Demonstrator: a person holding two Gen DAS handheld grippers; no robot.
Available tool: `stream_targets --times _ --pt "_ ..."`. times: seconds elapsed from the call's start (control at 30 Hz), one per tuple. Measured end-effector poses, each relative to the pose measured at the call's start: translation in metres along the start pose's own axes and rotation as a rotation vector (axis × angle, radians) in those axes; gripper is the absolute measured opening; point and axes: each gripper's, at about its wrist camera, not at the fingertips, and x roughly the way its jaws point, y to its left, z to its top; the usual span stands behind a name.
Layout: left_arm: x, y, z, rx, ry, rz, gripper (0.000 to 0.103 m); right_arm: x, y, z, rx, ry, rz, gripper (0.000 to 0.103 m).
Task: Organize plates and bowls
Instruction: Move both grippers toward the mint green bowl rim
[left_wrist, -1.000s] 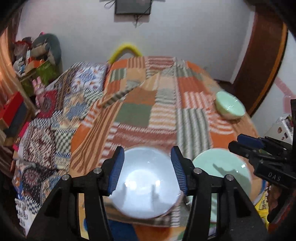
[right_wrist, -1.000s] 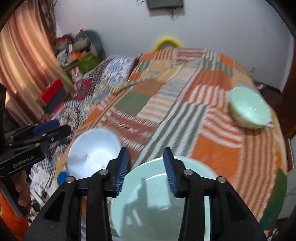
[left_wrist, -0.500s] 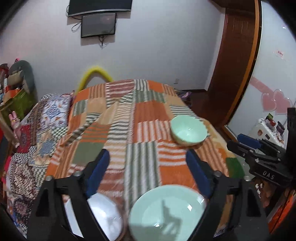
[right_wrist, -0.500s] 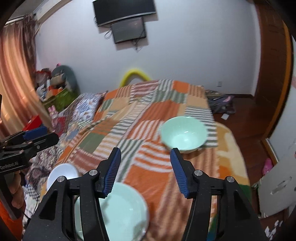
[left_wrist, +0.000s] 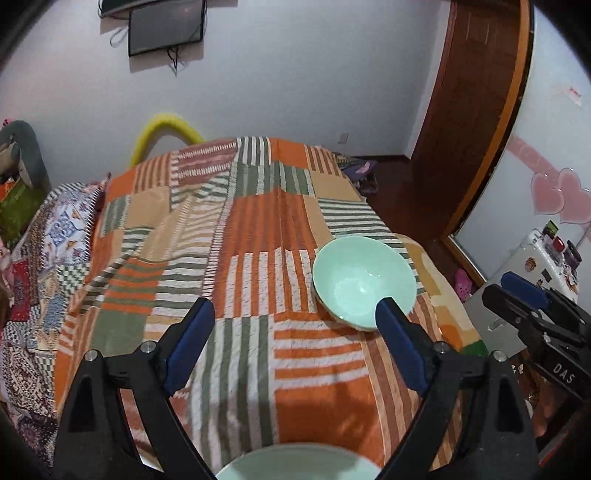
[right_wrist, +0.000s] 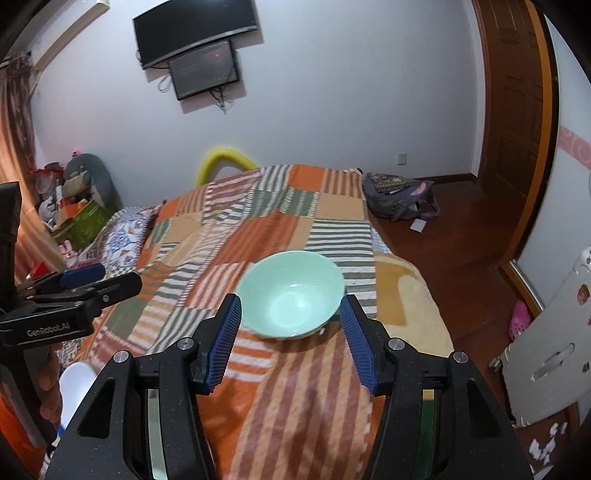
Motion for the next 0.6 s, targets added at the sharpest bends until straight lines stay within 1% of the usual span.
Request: stream_targets --times 0.13,0.2,0.3,0.43,0.5,0.57,0.6 --pt "0.037 -0.004 0.007 -0.004 0.039 0.006 0.09 0.022 -0.011 0.0 0.023 0.034 -0.004 0.052" --pt "0.055 -0.004 0.008 -0.016 0.061 -0.004 0.09 0.033 -0.016 -0.002 0.029 0.05 -0.007 0.052" --pt "0.076 -0.005 0.008 -0.026 0.093 -0.015 0.09 0.05 -0.025 -0.005 0.048 0.08 -0.007 0.052" --pt "0.102 -0.009 0.006 -0.027 0.115 -0.003 0.089 0.069 -0.031 -0.009 0.065 0.11 -0.01 0.052" --pt "0.114 -0.008 0.004 -0.035 0.13 -0.003 0.087 0.078 -0.033 -0.011 0.076 0.126 -0.012 0.052" --pt "0.126 -0.006 0.002 -0.047 0.146 -0.011 0.079 0.088 -0.036 -0.013 0.083 0.142 -0.012 0.052" --pt "0.131 -0.005 0.002 -0.049 0.156 -0.013 0.076 0.092 -0.036 -0.013 0.086 0.151 -0.012 0.052"
